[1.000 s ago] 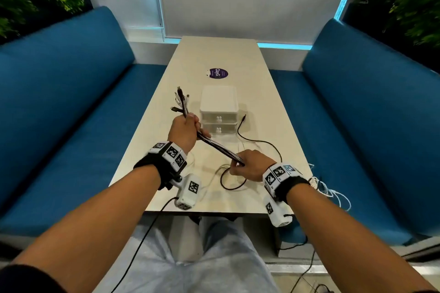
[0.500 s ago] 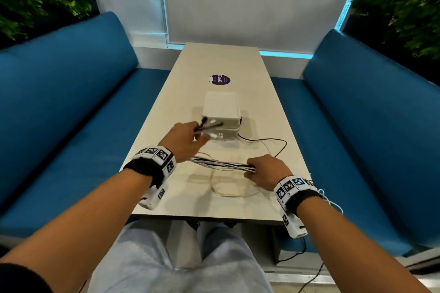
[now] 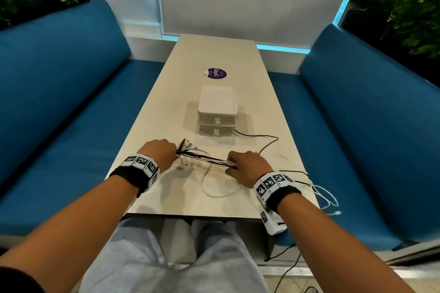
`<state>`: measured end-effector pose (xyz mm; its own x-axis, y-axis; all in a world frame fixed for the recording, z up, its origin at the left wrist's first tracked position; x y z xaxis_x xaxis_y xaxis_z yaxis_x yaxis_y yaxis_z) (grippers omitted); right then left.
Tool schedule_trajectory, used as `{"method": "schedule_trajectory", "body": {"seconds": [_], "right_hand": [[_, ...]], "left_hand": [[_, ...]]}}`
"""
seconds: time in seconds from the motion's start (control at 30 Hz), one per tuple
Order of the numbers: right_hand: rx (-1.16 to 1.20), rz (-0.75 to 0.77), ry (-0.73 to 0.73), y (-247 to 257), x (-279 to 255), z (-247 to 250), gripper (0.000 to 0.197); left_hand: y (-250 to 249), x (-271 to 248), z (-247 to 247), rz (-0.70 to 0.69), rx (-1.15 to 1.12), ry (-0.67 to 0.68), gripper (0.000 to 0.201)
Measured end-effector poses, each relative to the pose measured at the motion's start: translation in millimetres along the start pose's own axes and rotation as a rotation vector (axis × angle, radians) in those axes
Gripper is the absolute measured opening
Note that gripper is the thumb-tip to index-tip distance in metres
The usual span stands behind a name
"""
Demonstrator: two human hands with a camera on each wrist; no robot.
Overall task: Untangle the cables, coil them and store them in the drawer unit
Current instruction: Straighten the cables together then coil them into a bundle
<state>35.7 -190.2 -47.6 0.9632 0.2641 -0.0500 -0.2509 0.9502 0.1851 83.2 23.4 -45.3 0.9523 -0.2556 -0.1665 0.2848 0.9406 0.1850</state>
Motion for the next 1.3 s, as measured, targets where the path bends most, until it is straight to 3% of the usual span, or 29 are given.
{"method": "schedule_trajectory", "body": {"seconds": [0.13, 0.27, 0.5, 0.67, 0.83, 1.03, 1.13, 1.2, 1.3], "right_hand": [[0.020, -0.008, 0.064, 3, -2, -27, 0.030], [0.007, -0.056, 0.096, -18, -5, -32, 0.024], [-0.142, -0.226, 0.051, -93, -24, -5, 0.035], [-0.159, -0.279, 0.040, -120, -39, -8, 0.053], [-0.307, -0.364, 0.044, -149, -52, -7, 0.056], [-0.188, -0.374, -0.035, -154, -53, 6, 0.038], [-0.142, -0.473, -0.067, -170, -63, 12, 0.055], [-0.263, -0.513, -0.076, -179, -67, 16, 0.069], [-0.388, -0.510, -0.071, -177, -65, 19, 0.072]], "left_hand": [[22, -1, -26, 0.125, -0.020, 0.042, 0.024], [35, -4, -46, 0.209, -0.118, 0.072, 0.022], [40, 2, -52, 0.241, -0.231, 0.084, 0.017], [38, 5, -51, 0.234, -0.256, 0.094, 0.014], [37, 4, -51, 0.237, -0.285, 0.082, 0.012], [42, 6, -56, 0.268, -0.303, 0.086, 0.019], [43, 7, -58, 0.266, -0.312, 0.094, 0.019], [43, 8, -58, 0.255, -0.318, 0.093, 0.019], [45, 8, -59, 0.267, -0.321, 0.095, 0.017]]}}
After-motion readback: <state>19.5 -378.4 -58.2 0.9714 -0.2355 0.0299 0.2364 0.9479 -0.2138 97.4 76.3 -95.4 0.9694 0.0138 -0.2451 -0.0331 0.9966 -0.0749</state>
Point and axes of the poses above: each hand's wrist, its own x-axis towards the middle knuckle, its own z-axis out of the back of the hand, y = z × x, the point moved 10 cm from there along x, towards the middle knuckle, and after that the axes turned 1 degree about -y, right-handed, at the moved point
